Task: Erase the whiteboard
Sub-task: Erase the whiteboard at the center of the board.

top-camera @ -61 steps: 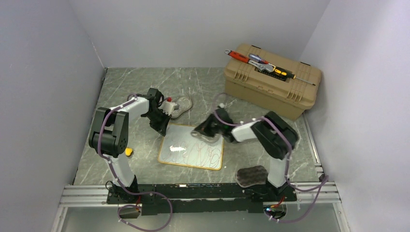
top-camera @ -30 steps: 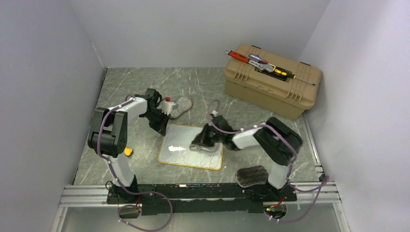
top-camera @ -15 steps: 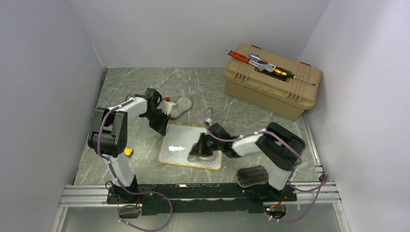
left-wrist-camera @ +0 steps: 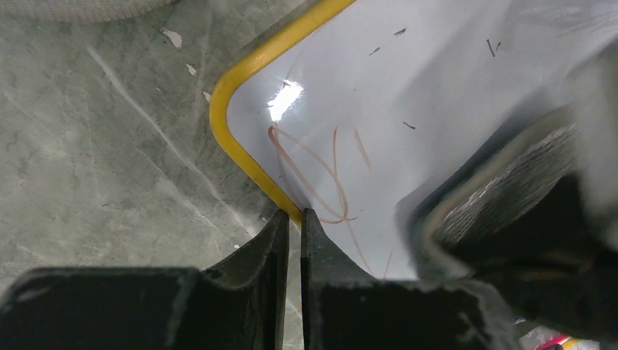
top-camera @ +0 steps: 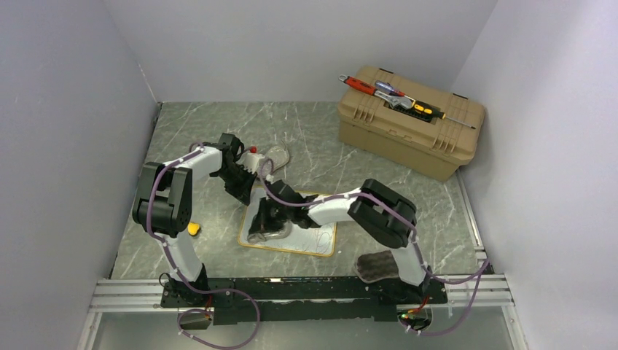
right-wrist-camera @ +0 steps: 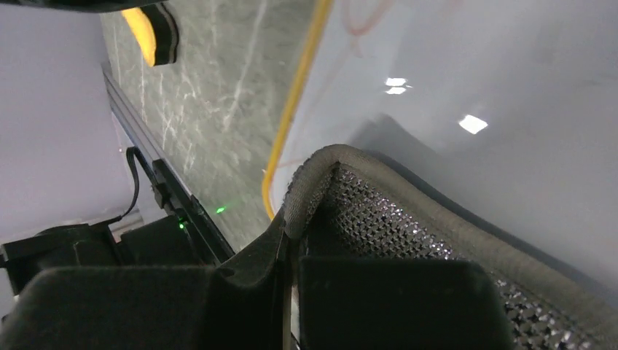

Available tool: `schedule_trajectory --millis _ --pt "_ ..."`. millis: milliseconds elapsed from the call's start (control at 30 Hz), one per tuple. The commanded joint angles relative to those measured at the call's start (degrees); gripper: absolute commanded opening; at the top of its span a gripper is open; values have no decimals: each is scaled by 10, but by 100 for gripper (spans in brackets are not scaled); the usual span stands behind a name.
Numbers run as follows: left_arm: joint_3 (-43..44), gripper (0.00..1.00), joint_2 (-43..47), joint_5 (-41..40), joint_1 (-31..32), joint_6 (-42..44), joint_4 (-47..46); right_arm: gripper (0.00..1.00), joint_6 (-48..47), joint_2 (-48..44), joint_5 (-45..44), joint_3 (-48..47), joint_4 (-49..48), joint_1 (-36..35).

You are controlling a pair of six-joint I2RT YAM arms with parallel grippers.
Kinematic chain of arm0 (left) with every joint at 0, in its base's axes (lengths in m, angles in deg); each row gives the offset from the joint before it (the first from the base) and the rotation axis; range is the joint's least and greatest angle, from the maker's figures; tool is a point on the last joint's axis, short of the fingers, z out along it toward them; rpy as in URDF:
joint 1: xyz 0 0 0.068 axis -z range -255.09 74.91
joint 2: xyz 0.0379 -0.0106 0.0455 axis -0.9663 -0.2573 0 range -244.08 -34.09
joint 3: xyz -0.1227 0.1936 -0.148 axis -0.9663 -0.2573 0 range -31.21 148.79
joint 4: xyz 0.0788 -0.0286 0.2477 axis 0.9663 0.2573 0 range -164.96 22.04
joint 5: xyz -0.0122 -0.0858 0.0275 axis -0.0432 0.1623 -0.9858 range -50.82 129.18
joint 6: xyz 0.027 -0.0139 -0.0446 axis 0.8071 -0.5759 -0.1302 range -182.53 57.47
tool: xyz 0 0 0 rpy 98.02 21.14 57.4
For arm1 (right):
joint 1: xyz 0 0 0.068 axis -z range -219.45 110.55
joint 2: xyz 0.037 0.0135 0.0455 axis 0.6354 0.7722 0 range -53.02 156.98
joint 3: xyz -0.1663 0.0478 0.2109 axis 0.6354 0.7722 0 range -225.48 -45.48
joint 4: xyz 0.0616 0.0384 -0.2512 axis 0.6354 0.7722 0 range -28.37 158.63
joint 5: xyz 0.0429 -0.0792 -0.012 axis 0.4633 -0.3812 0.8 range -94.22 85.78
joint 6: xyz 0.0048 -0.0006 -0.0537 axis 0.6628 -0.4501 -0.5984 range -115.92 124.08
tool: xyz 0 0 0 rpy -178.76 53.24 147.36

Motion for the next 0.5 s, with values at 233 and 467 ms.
schedule_trajectory --millis 233,467 --pt "-29 2 -44 -76 4 47 -39 0 12 -146 -111 301 97 -9" --pt "-29 2 -43 -71 7 37 -39 0 -2 -115 -106 251 109 -17"
